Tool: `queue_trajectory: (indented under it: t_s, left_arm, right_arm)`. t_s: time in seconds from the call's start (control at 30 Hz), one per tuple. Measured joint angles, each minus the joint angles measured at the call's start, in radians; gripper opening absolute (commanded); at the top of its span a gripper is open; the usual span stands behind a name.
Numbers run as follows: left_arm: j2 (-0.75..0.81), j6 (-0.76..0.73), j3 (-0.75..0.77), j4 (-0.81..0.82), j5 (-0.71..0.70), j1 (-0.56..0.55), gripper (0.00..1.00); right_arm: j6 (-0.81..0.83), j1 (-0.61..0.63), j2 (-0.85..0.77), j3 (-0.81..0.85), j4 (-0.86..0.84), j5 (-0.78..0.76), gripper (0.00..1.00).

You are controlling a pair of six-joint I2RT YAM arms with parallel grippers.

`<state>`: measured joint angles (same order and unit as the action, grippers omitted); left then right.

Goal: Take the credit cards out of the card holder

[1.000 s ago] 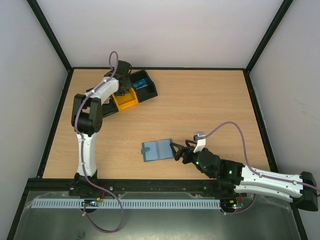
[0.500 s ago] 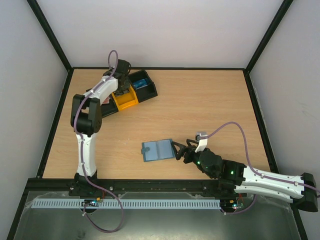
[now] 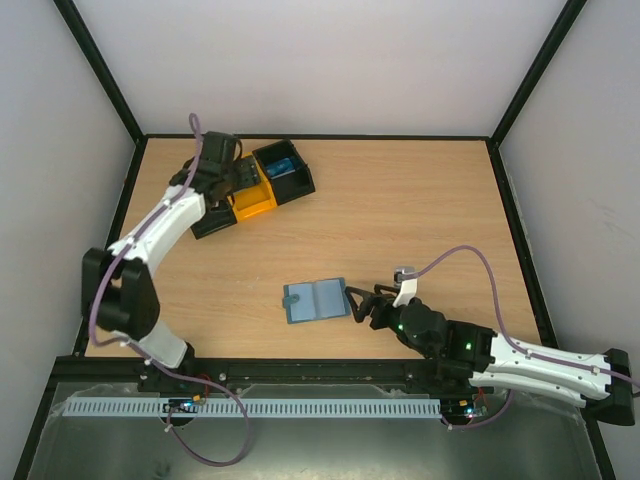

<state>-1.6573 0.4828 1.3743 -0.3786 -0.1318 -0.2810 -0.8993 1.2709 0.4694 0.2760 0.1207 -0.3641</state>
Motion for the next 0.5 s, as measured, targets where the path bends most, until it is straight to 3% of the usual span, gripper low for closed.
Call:
queue_trajectory:
  t_s: [0.13,0.5]
  left_arm:
    - [0.172,0.006,-0.153,0.021,0.083,0.000,0.99]
    - [0.602,0.011,-0.361,-0.001,0.296,0.001,1.00]
  right_arm:
    - [-0.018,0.000,-0.037,0.004,0.042,0.002,0.98]
    - [-0.063,0.000,-0.090,0.136,0.243,-0.114,0.98]
